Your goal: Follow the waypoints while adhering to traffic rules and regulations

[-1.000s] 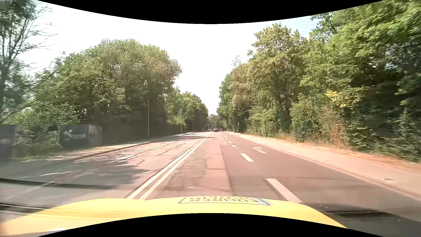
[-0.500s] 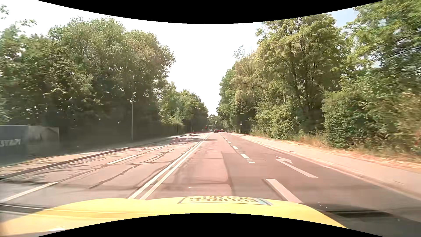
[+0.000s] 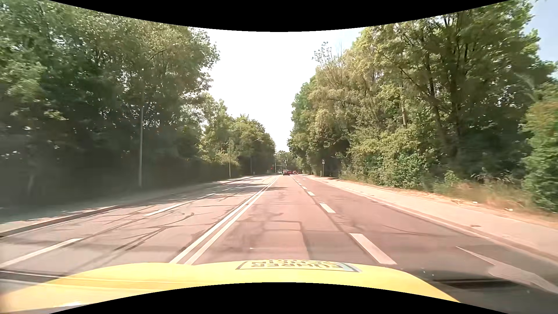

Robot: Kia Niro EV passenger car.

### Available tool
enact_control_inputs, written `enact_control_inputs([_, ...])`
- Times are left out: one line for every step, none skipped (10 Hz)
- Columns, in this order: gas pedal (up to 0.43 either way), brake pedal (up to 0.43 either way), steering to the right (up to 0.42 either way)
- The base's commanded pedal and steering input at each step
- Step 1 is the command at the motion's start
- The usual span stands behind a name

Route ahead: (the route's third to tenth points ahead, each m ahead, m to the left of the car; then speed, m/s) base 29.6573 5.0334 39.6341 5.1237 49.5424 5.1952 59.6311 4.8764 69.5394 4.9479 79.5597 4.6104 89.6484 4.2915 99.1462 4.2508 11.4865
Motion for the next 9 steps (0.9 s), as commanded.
enact_control_inputs([0.000, 0.000, 0.000])
enact_control_inputs([0.000, 0.000, 0.000])
enact_control_inputs([0.000, 0.000, 0.000])
enact_control_inputs([0.000, 0.000, 0.000])
enact_control_inputs([0.000, 0.000, 0.000])
enact_control_inputs([0.000, 0.000, 0.000])
enact_control_inputs([0.000, 0.000, 0.000])
enact_control_inputs([0.000, 0.000, 0.000])
enact_control_inputs([0.000, 0.000, 0.000])
